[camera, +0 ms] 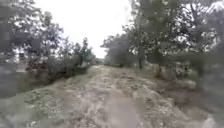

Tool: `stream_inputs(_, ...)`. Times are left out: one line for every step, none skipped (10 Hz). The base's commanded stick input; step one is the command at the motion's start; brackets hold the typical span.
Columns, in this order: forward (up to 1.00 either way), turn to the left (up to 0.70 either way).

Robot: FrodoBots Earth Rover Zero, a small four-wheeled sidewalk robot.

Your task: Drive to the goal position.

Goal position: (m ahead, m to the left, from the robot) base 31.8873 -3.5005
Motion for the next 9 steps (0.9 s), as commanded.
stream_inputs(1.0,0.0)
stream_inputs(1.0,0.0)
stream_inputs(1.0,0.0)
stream_inputs(1.0,0.0)
stream_inputs(1.0,0.0)
stream_inputs(1.0,0.0)
stream_inputs(1.0,0.0)
stream_inputs(1.0,0.0)
stream_inputs(1.0,0.0)
